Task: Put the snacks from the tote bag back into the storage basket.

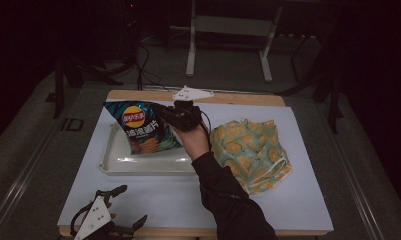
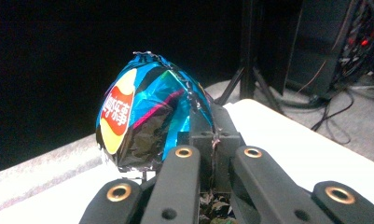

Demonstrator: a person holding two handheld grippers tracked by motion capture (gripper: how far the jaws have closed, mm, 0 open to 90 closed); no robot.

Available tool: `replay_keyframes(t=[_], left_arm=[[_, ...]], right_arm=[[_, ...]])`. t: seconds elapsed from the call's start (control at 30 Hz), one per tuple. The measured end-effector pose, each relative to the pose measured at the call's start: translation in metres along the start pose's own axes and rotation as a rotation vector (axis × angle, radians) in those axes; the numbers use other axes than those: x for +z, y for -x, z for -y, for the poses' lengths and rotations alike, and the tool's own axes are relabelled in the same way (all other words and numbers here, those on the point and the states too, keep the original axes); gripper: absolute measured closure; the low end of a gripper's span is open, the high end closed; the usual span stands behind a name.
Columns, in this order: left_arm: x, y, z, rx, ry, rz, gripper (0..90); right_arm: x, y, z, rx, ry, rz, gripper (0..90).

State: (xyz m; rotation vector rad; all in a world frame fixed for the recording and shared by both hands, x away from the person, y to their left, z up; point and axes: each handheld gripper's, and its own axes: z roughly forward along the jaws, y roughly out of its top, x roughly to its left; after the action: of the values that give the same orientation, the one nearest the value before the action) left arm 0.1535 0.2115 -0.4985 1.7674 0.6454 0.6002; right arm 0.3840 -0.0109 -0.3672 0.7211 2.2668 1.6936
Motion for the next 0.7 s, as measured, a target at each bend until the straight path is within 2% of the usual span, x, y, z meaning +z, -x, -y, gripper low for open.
replay_keyframes(t=[0.17,0.33,0.5,0.7], left_arm=[[0.0,0.0,0.0,0.0,-0.002,0.0,0.2],[0.001,0.0,0.0,-0.003,-0.001,0.001,0.2],[0.0,0.0,0.0,-0.003,0.0,-0.002,0.1],[0.0,0.0,0.0,-0.008,0.002,-0.005,0.1]], right_arm=[[0.006,0.001,0.019,0.024,-0.02,-0.017,90.0],[0.006,0.004,0.03,0.034,-0.03,-0.015,90.0],[0.004,0.009,0.044,0.071,-0.038,-0.028,90.0],[0.0,0.015,0.056,0.073,-0.079,-0.011,90.0]])
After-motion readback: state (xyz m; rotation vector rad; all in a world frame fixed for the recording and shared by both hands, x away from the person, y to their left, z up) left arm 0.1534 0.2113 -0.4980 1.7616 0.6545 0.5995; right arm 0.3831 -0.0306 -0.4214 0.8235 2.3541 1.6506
